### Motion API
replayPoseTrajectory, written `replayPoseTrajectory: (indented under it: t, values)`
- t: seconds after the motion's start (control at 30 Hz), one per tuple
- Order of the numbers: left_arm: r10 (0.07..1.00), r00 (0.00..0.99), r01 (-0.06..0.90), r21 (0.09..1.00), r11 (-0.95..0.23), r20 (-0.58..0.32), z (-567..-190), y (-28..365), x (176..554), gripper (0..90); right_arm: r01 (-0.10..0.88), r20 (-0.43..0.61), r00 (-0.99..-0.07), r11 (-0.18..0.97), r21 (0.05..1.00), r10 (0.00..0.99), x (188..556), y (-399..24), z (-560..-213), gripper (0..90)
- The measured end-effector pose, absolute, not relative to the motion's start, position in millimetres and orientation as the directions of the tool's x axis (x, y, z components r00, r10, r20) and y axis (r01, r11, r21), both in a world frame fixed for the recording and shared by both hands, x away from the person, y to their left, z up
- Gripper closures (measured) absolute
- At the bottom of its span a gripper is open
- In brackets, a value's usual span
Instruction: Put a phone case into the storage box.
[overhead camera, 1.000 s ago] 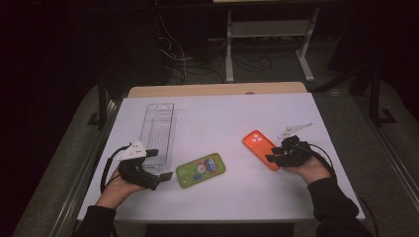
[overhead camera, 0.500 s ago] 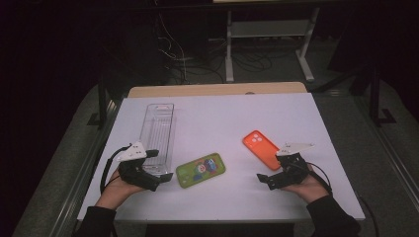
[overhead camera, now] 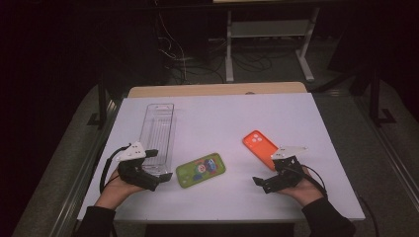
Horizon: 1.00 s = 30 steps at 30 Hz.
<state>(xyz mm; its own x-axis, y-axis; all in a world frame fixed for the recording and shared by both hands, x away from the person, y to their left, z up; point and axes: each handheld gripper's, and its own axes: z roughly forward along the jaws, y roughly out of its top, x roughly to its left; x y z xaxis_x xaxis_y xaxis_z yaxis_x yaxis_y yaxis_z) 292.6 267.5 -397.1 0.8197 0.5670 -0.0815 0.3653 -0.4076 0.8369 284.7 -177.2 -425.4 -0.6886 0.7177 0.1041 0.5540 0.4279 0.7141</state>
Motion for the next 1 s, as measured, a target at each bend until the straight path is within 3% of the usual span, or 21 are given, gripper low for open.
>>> replayPoseTrajectory:
  t: [0.5, 1.0]
  values:
    - [0.569, 0.817, 0.371, 0.839, -0.398, -0.091, -398, 268, 293, 0.0, 0.585, 0.102, -0.679, 0.451, 0.674, 0.727, 297, -177, -405, 0.0]
    - [0.566, 0.82, 0.367, 0.835, -0.409, -0.083, -399, 268, 295, 0.0, 0.583, 0.067, -0.626, 0.409, 0.702, 0.777, 330, -191, -380, 0.0]
